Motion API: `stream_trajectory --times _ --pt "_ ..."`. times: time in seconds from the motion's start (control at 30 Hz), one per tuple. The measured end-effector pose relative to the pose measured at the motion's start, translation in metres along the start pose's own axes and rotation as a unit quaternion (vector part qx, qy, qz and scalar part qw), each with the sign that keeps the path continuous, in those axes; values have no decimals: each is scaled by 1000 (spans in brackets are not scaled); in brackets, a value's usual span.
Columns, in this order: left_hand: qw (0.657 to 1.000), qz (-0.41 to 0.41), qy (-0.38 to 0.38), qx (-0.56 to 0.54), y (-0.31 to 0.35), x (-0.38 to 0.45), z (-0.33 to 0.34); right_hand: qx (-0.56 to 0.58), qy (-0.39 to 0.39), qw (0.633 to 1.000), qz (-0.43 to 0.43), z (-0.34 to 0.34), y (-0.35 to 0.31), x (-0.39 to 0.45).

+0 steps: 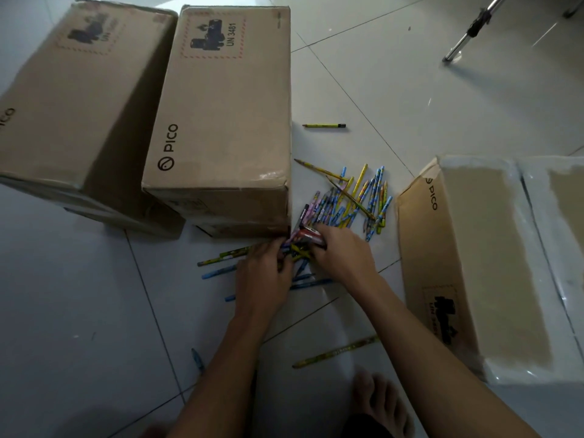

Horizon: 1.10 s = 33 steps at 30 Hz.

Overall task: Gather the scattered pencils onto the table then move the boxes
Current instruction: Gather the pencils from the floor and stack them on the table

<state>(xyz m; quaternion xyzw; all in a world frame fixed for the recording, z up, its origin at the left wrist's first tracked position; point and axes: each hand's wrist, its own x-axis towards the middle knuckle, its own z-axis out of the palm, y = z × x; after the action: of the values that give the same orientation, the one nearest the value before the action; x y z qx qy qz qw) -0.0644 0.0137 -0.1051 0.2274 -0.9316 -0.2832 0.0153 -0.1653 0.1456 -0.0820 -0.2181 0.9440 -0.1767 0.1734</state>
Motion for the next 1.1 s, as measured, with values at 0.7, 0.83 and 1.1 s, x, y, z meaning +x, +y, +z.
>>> stream_trajectory --times 0.7,0.83,1.1 --pt "993 -106 -19 -38 -8 -13 1 39 24 990 136 16 -1 26" --pt "995 -103 -1 -20 -7 -15 4 39 -12 988 151 10 2 28" --pt "995 -102 1 5 1 -7 9 -55 -56 990 120 9 -4 31"
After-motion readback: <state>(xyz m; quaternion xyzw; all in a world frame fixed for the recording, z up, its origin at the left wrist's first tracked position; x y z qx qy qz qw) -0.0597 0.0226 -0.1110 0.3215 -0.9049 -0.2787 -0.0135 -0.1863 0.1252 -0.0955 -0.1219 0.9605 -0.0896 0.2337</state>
